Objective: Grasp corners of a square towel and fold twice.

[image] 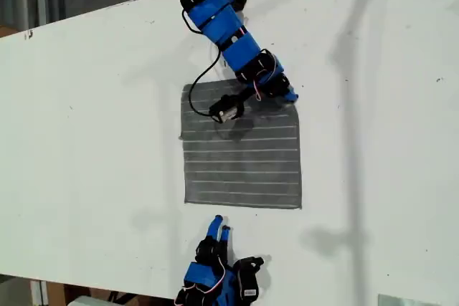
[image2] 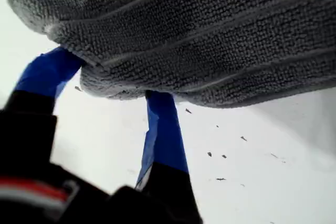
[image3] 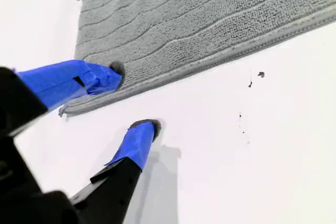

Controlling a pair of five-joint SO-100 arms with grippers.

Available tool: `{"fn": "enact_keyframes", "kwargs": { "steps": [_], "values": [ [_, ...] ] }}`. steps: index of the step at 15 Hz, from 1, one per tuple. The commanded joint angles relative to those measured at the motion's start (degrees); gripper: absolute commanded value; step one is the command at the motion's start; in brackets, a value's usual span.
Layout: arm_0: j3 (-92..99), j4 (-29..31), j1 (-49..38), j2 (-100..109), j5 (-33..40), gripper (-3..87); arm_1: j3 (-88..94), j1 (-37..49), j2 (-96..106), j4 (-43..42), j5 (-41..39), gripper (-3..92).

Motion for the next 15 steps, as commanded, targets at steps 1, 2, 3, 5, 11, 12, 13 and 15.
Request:
{"fn": "enact_keyframes", "kwargs": {
  "steps": [1,2,3,5,11,12,13,15],
  "values": [
    [0.1,-1.0,1.2,0.2,-0.4,17.1,-3.6,1.6,-0.5,0.0,-0.2,-0.1],
    [-1.0,-2.1,2.7,1.8,0.2,16.6,-4.0,1.4,-0.5,0.1,-0.2,-0.1],
    [-4.7,-3.3,3.5,-0.1,0.7,15.9,-4.3,1.4,-0.5,0.3,-0.2,-0.1],
    [-22.9,-7.4,6.5,-31.0,1.5,16.3,-4.4,1.8,-0.6,0.4,-0.2,-0.1],
    [-66.2,-7.1,25.4,-93.6,-5.1,20.9,-4.3,0.4,-1.7,1.6,0.7,-0.1],
    [-67.5,-9.1,28.5,-97.4,-7.1,21.7,-4.3,0.3,-1.8,1.6,0.7,-0.1],
    [-69.5,-8.0,31.1,-100.1,-10.8,23.0,-4.3,0.3,-1.9,1.5,0.7,-0.1],
    [-71.5,-9.7,33.8,-103.0,-12.8,24.6,-4.3,0.5,-2.6,0.8,0.5,-0.1]
  ]
}}
